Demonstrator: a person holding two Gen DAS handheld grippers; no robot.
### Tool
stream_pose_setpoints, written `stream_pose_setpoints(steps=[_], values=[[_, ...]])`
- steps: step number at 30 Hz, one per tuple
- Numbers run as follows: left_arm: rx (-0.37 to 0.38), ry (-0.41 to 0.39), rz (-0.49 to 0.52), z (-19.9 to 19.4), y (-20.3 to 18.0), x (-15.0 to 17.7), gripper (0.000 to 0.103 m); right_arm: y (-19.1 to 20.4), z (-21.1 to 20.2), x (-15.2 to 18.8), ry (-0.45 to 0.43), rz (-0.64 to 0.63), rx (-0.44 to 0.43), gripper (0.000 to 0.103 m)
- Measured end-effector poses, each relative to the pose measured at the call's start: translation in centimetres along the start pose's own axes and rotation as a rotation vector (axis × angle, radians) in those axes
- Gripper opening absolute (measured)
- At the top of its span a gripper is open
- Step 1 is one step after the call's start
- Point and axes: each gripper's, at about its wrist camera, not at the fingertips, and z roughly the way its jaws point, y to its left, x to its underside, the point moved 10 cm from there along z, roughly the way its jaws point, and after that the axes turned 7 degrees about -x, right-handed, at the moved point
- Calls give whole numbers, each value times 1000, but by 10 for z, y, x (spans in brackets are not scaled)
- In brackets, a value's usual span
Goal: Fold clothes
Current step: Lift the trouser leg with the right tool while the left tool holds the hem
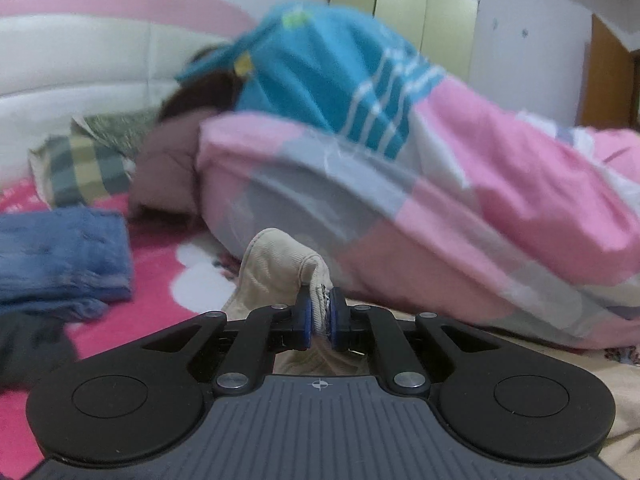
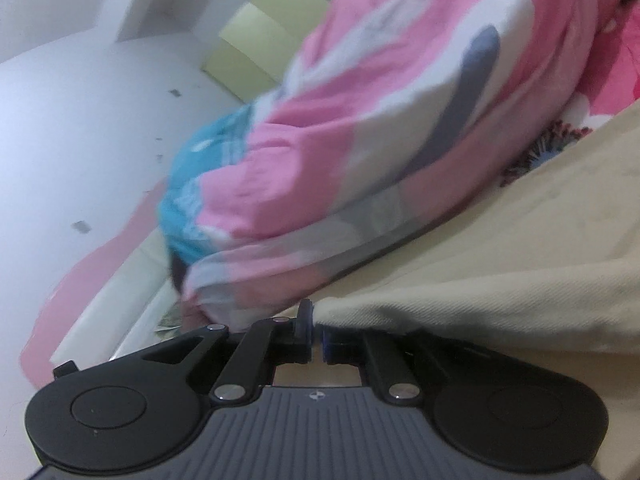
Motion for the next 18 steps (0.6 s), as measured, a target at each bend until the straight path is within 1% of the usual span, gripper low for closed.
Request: stream_pose_setpoints(steps=[1,3,4,5,6,7,8,9,10,12,13,14,15,16,17,18], values=[[8,25,-3,11,-2,5,13,-10,9,-1,5,12,14,4],[27,75,-13,32,-4,16,24,-33,26,-2,8,40,39,4],[36,98,-26,40,-2,21,35,-45,34,-1,15,71,47,5],[44,111,-59,43,3,22,43,-58,43,0,25,113,52,7],[52,121,-99,43,9,23,48,-71,52,1,36,155,57,8],[60,131,-140,43,15,23,57,-81,58,4,51,199,60,9],[75,135,-183,39,22,20,62,-89,62,7,70,243,62,9],[95,131,-213,31,27,16,65,-97,65,11,89,286,64,10],[110,123,-214,20,33,11,67,-105,69,14,107,330,65,12],[126,105,-184,-4,46,-1,68,-102,60,13,100,350,28,27],[121,98,-157,-18,55,-6,71,-98,53,11,90,350,4,43],[98,100,-139,-30,66,-9,76,-94,46,9,80,351,-19,48],[67,106,-124,-41,76,-11,78,-90,40,8,71,352,-43,49],[38,121,-111,-51,87,-9,79,-84,31,5,59,353,-68,53],[9,141,-98,-60,97,-6,79,-77,22,6,54,362,-98,58],[8,174,-108,-64,104,2,79,-70,12,10,54,375,-132,62]])
